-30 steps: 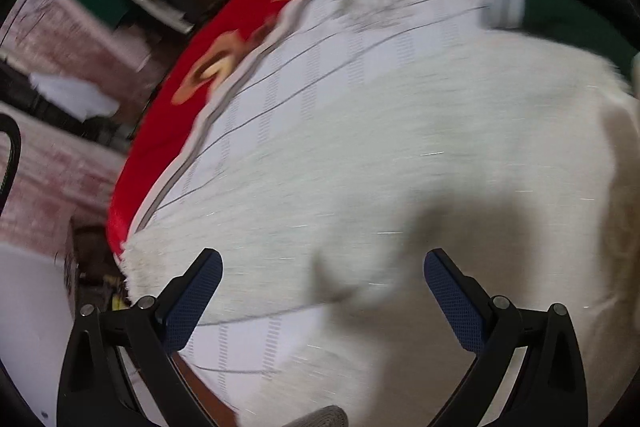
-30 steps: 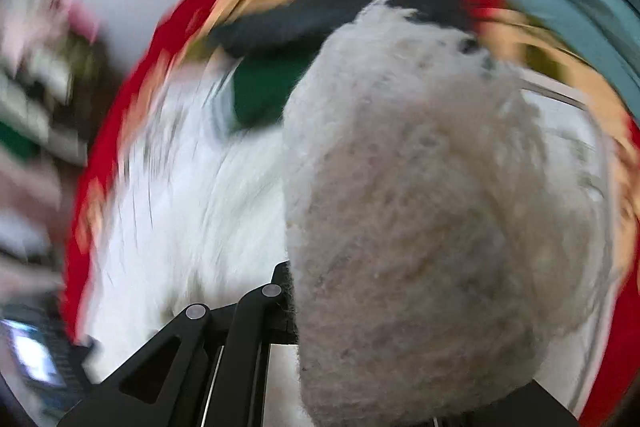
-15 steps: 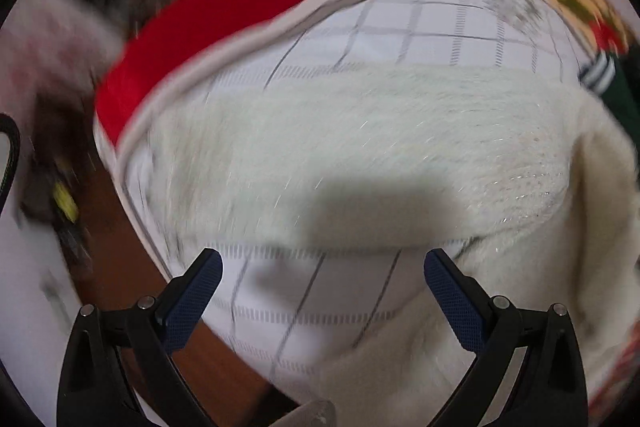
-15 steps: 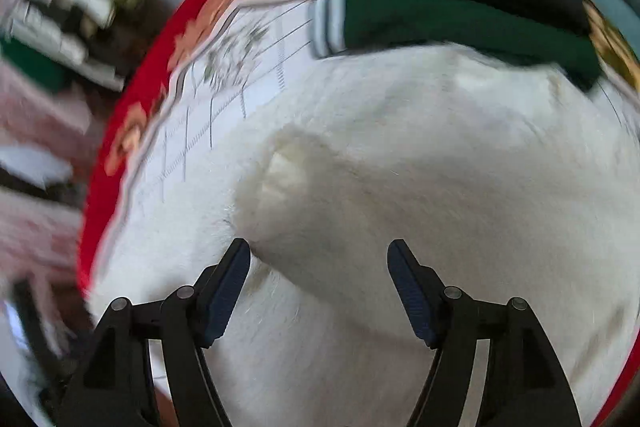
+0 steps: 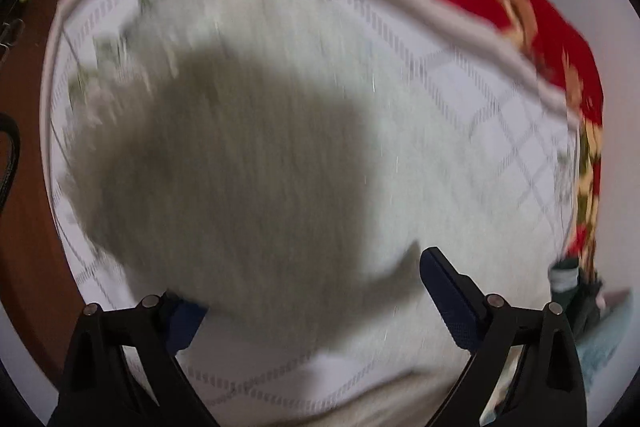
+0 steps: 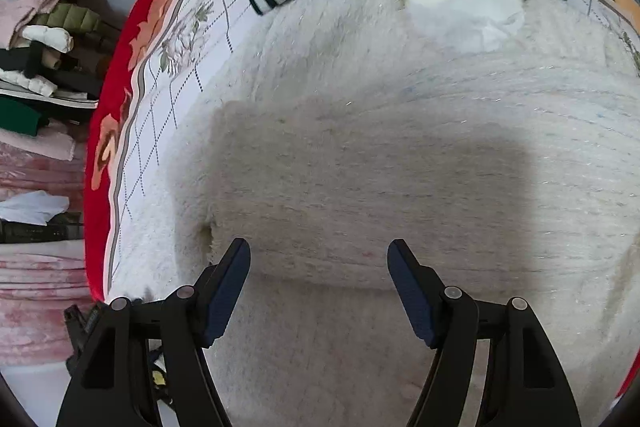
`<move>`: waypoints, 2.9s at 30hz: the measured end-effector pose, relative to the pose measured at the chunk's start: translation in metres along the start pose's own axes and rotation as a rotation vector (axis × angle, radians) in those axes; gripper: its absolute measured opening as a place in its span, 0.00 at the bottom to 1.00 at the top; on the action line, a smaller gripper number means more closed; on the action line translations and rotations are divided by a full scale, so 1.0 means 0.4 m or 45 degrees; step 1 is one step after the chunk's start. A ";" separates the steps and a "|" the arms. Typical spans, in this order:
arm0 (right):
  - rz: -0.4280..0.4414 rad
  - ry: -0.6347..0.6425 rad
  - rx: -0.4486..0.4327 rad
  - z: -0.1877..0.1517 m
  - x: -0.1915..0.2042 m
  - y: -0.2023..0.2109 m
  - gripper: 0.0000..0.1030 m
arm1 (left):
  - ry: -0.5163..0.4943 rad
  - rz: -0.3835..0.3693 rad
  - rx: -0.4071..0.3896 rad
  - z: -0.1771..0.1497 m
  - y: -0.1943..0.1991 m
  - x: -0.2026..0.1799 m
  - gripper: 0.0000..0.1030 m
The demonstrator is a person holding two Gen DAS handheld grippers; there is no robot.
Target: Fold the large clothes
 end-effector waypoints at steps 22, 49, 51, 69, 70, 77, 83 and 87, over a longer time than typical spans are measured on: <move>-0.272 0.035 -0.035 0.003 0.062 -0.028 0.82 | -1.005 0.104 -0.818 -0.037 0.306 -0.459 0.04; -0.416 -0.560 -0.096 -0.240 -0.931 0.391 0.82 | -2.102 0.048 -0.291 -1.269 -0.026 -0.693 0.12; -0.387 -0.574 -0.094 -0.253 -0.950 0.401 0.82 | -2.079 0.072 -0.239 -1.262 -0.046 -0.679 0.22; 0.110 -0.285 0.115 -0.146 -0.821 0.236 0.72 | -1.727 0.292 -0.391 -1.049 0.032 -0.654 0.91; 0.118 -0.286 0.140 -0.147 -0.819 0.209 0.30 | -1.720 0.333 -0.400 -1.038 0.010 -0.660 0.91; 0.074 -0.699 0.212 -0.272 -0.961 0.132 0.08 | -1.819 0.502 -0.320 -1.049 -0.186 -0.679 0.91; 0.121 -0.612 0.120 -0.251 -0.920 0.249 0.33 | -1.802 0.491 -0.318 -1.048 -0.174 -0.673 0.91; 0.358 -0.572 0.004 -0.192 -0.860 0.311 0.49 | -1.731 0.492 -0.364 -1.035 -0.125 -0.665 0.91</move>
Point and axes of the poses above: each gripper's, at about its wrist camera, not at the fingertips, and y roughly against the way its jaws point, x to its left, z to its top, the point moved 2 cm from there along -y, roughly the way its jaws point, and after that the axes turned 2 degrees about y, right-handed, at the moved point
